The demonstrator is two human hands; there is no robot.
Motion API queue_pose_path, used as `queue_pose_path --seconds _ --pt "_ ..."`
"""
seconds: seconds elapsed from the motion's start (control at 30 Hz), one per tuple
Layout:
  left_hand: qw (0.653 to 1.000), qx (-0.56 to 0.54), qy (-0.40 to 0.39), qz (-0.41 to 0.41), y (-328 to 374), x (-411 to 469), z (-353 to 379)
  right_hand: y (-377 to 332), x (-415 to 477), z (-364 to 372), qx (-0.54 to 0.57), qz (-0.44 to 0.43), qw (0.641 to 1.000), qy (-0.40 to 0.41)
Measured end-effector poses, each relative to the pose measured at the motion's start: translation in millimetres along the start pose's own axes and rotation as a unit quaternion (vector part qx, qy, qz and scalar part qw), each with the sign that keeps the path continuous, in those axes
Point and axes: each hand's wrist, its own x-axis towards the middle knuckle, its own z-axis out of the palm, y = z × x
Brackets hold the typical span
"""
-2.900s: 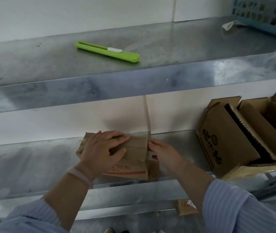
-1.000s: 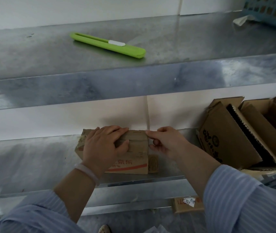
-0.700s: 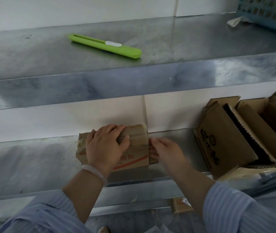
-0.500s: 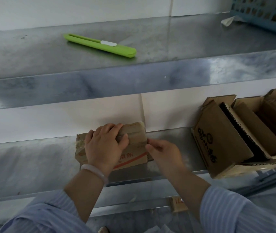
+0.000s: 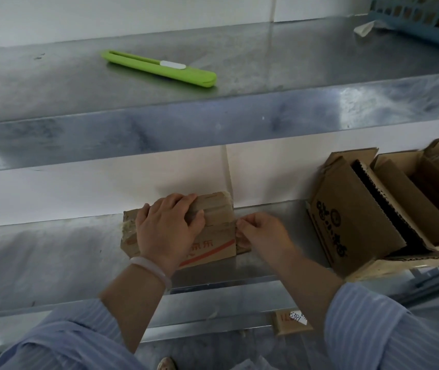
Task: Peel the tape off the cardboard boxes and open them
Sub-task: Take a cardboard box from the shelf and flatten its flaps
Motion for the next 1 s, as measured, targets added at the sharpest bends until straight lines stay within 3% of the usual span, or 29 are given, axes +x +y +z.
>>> queue_pose_path --seconds 0.1,0.43,0.7,1.0 --pt "1.000 -0.001 0.009 -0.002 -0.7 -0.1 1.3 -9.6 -3.9 -3.7 0.060 0.037 0.997 -0.026" --pt "1.000 -0.003 0.008 -0.002 0.3 1.6 1.7 -30.2 -5.0 -8.5 -0.029 0.058 0.989 -0.134" --pt "1.000 0.002 0.013 -0.002 0.1 1.6 2.8 -31.1 -8.2 -17.6 0.105 0.106 0.975 -0.162" --pt "1.000 0.003 0.020 -0.001 0.4 0.6 3.5 -17.6 -4.9 -12.3 0.095 0.073 0.988 -0.094"
